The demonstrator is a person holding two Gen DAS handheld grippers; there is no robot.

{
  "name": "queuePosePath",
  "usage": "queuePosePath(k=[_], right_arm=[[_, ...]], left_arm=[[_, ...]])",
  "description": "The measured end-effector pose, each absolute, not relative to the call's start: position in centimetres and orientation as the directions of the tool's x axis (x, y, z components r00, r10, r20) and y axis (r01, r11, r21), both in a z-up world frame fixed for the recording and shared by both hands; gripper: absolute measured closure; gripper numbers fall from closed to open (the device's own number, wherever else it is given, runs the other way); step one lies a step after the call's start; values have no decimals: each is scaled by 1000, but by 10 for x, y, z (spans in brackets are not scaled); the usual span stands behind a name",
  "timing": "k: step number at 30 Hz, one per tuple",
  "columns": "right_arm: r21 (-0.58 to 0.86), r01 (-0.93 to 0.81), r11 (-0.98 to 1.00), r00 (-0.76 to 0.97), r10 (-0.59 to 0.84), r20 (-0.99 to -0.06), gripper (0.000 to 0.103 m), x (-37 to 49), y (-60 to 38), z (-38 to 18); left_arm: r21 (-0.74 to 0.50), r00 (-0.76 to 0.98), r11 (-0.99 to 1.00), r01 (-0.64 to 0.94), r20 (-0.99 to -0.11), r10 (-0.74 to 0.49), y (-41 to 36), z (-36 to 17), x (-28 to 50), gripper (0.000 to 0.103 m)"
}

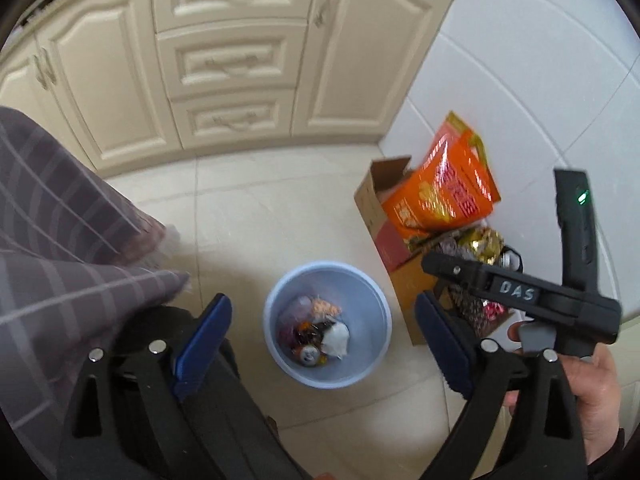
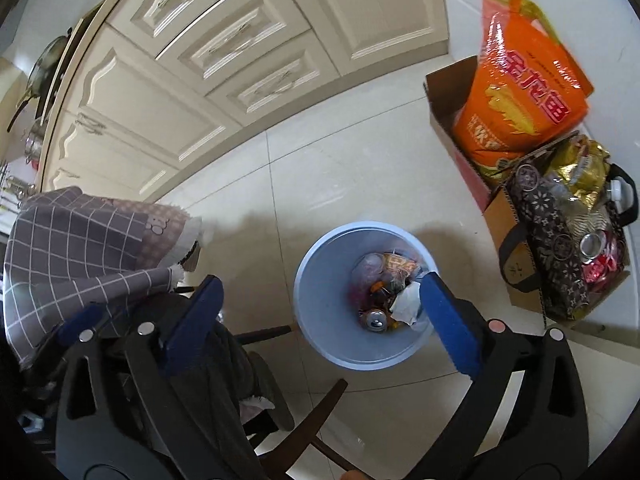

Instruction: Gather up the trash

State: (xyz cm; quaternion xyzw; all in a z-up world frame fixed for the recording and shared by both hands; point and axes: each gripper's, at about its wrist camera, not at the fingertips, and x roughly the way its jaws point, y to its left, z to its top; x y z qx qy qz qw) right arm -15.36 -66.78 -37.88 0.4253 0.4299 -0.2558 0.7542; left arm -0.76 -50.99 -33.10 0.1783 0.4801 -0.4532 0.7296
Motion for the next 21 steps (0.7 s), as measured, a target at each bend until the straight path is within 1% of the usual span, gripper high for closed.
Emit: queuePosePath(k=[5,13,21], right_arm=[[410,734,541,508,-37,-861,6,-145,-658,-357],[418,661,624,573,-61,-817,6,-119,-630,-299],[416,535,735,659,-54,-750,6,-82,-581,-229]], left_arm=[[-125,228,548,827,-816,-531,-491,-288,-12,9],[-122,325,563,817,-710,-625,-442,-220,-10,9],[-91,467,642,761,-612,-639,-381,-168,6,8]])
